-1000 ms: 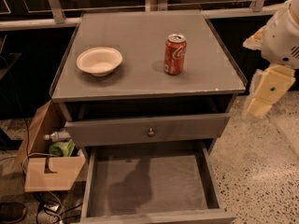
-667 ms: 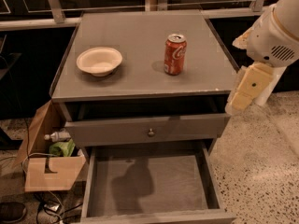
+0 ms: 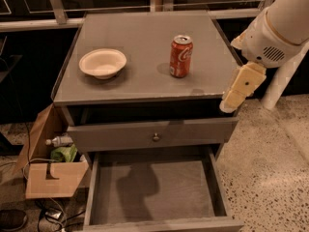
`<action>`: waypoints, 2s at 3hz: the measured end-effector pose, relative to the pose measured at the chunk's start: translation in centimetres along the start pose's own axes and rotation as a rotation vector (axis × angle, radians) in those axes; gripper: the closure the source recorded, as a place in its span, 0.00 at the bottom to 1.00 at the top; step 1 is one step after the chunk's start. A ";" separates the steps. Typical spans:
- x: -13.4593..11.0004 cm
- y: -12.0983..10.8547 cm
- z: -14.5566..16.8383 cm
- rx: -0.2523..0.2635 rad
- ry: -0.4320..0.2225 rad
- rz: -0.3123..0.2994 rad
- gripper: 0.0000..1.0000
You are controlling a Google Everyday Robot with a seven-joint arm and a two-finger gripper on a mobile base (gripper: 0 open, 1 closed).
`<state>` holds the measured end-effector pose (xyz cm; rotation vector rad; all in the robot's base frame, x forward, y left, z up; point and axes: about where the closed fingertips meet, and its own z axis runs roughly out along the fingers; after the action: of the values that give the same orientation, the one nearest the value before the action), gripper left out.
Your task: Place coke can into middle drawer
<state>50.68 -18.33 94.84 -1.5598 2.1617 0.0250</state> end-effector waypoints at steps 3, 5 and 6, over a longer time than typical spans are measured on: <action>-5.0 -6.3 6.9 0.066 -0.148 0.124 0.00; -7.1 -8.7 10.5 0.060 -0.166 0.127 0.00; -6.6 -9.8 11.4 0.059 -0.149 0.121 0.00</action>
Offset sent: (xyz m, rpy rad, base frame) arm 0.1060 0.0395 -0.0243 0.2075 -0.0980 -0.1306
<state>65.26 -12.66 89.71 -1.3486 2.1173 0.1119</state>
